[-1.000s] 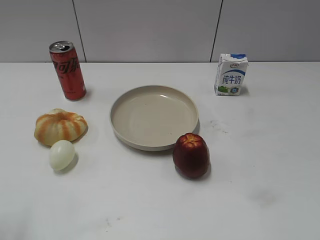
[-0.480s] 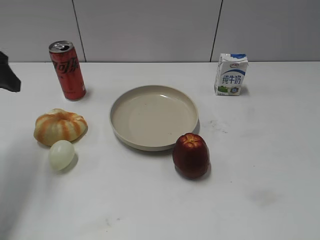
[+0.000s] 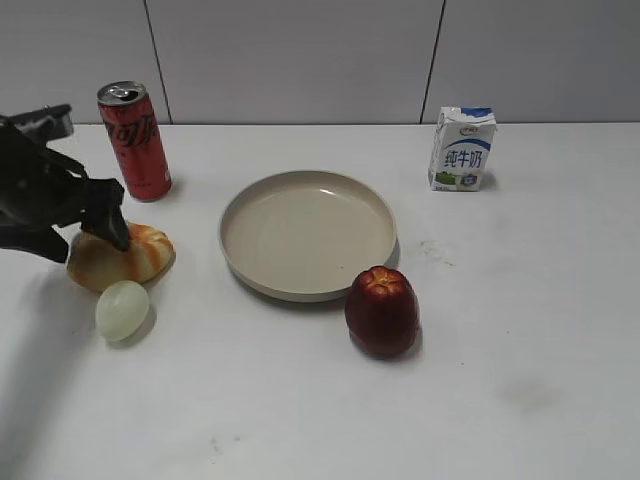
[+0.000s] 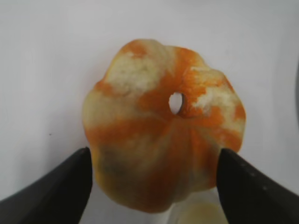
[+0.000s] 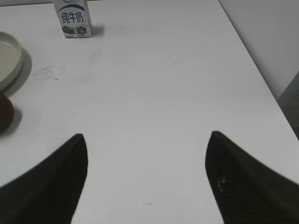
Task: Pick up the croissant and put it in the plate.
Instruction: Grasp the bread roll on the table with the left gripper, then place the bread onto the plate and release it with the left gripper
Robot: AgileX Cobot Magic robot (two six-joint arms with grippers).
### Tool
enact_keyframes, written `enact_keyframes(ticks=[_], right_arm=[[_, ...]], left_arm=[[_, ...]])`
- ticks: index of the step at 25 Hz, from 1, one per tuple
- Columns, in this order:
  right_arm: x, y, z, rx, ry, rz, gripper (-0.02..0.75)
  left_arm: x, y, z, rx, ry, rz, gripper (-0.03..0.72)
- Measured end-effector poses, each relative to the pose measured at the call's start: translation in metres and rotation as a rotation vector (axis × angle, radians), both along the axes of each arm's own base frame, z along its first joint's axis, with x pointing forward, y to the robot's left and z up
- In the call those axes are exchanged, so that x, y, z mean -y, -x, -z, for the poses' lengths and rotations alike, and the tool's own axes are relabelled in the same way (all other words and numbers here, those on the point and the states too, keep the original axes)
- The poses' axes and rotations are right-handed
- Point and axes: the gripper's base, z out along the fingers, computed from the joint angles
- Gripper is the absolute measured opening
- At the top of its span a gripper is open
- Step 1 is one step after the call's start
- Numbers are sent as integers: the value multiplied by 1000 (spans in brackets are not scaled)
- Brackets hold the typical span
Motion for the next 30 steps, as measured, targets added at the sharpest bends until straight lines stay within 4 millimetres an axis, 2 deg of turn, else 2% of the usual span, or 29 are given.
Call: enact_keyframes(ticks=[2,4,6,9,12,14,15,19,21,24,27,30], right_arm=[[0,0,0,0,0,0,592],[0,0,0,0,0,0,592],[0,0,0,0,0,0,592],[0,0,0,0,0,0,592],[0,0,0,0,0,0,592],[0,0,0,0,0,0,592],[0,0,0,0,0,0,592],[0,0,0,0,0,0,592],[0,0,0,0,0,0,592],[0,0,0,0,0,0,592],[0,0,0,0,0,0,592],[0,0,0,0,0,0,592]], left_arm=[[1,-3,8,-12,2,-9,594],[1,-4,12,-15,7,-18,546],[1,-5,14,-18,11,-25,419],[2,-7,13,-14,19,-33,169],[2,-7,10,-12,23,-29,158],[3,-8,-2,4,34,-24,158],[4,-8,-10,17,45,-25,158],[14,-8,-62,109,126,-16,158],[26,-8,-86,147,164,17,158],[55,-7,-105,172,206,95,158],[86,-4,-116,221,228,163,158],[115,-5,-114,279,237,198,158]])
